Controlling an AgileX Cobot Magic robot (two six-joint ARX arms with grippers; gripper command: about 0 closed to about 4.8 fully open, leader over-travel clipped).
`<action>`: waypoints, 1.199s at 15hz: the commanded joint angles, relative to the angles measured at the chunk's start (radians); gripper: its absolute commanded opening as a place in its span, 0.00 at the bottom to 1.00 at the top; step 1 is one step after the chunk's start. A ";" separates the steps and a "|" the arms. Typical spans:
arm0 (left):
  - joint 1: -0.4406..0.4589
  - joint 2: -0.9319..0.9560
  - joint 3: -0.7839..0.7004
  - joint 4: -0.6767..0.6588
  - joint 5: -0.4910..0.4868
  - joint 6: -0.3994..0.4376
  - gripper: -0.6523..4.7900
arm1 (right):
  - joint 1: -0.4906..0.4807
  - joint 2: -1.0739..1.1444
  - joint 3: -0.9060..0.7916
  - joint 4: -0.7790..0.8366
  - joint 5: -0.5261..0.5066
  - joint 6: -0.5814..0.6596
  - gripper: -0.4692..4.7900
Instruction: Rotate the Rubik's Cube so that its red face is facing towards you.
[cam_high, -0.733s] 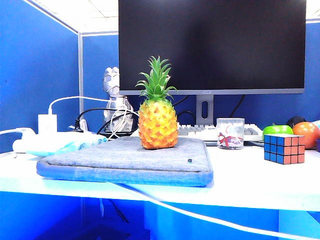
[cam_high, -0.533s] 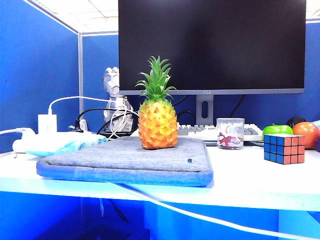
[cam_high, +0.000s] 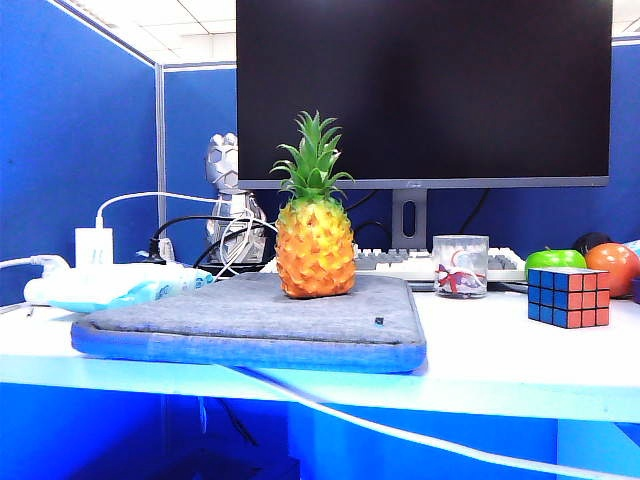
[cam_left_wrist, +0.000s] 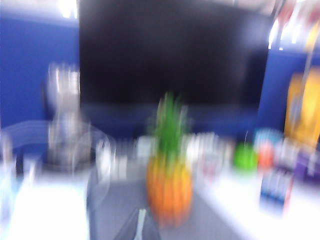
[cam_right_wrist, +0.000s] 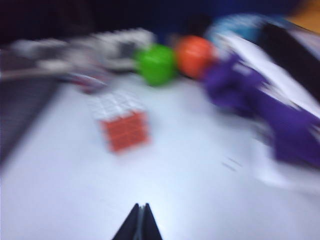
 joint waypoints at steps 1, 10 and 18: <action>0.001 0.153 0.139 0.016 0.040 0.004 0.11 | 0.001 0.000 -0.007 0.158 -0.121 0.086 0.08; -0.051 1.371 0.963 0.010 0.415 0.085 0.11 | 0.000 0.181 0.268 0.201 -0.101 0.123 0.08; -0.206 1.642 1.196 -0.201 0.322 0.237 0.11 | -0.015 1.243 0.901 0.038 -0.370 -0.017 0.08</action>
